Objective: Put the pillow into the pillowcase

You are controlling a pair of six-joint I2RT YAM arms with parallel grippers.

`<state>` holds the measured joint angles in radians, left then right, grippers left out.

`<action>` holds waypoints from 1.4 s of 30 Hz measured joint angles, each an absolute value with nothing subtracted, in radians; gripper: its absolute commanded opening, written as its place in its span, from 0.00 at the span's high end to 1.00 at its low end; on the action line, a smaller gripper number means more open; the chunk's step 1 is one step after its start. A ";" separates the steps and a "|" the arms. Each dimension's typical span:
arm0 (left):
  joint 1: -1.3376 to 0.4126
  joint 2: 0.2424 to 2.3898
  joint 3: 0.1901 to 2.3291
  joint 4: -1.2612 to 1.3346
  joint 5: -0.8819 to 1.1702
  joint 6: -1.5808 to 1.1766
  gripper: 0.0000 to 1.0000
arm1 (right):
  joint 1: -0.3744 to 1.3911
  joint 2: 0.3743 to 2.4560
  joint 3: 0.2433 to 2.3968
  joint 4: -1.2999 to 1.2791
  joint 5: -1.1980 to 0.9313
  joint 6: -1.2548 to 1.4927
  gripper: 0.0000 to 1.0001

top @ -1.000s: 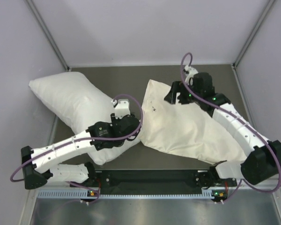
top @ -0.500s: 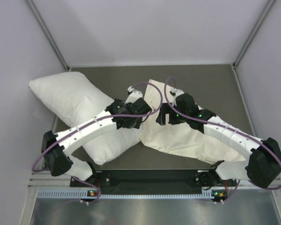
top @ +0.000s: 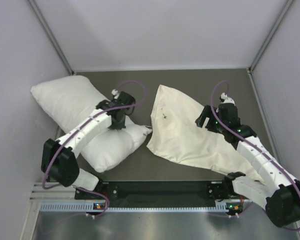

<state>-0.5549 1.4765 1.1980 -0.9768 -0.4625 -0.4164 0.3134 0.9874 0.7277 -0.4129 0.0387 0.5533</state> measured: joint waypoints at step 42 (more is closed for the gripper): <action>-0.194 1.533 1.540 -0.921 -0.017 -0.337 1.00 | 0.697 2.084 1.656 -0.506 0.245 0.501 0.44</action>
